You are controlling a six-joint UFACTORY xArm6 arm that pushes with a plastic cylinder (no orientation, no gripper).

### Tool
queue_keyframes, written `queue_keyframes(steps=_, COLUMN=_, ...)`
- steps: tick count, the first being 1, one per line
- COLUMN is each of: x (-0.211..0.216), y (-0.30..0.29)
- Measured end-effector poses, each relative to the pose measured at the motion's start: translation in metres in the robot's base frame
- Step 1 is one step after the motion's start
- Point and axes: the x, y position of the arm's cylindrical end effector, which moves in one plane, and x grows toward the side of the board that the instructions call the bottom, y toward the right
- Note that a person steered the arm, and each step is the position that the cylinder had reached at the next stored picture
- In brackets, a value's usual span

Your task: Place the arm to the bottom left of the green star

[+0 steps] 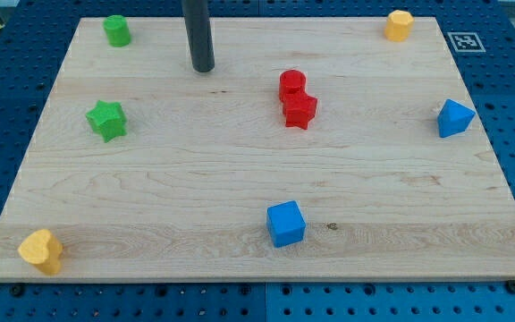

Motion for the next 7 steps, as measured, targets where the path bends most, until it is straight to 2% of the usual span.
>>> queue_keyframes(steps=4, x=0.019, y=-0.036)
queue_keyframes(steps=7, x=0.057, y=-0.064)
